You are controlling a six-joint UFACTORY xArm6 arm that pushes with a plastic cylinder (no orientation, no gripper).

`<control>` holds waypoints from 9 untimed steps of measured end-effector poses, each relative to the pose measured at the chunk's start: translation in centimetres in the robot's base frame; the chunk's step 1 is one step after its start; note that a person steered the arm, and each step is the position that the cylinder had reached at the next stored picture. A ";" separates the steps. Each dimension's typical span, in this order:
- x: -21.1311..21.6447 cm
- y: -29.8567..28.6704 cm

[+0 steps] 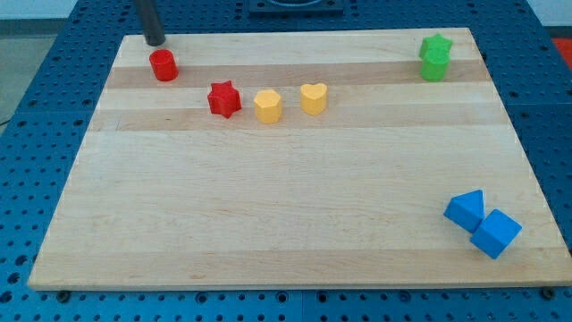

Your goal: Push red star closer to yellow hexagon

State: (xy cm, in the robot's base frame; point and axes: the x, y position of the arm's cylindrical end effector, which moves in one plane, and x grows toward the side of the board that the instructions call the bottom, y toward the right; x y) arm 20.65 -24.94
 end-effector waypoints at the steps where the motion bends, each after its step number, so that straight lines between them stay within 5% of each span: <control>1: 4.5 -0.4; 3: 9.4 -0.4; 4: 15.6 2.9; 5: 17.5 6.7; 7: 18.0 13.2; 9: 18.0 13.2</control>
State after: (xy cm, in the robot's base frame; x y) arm 38.68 -11.74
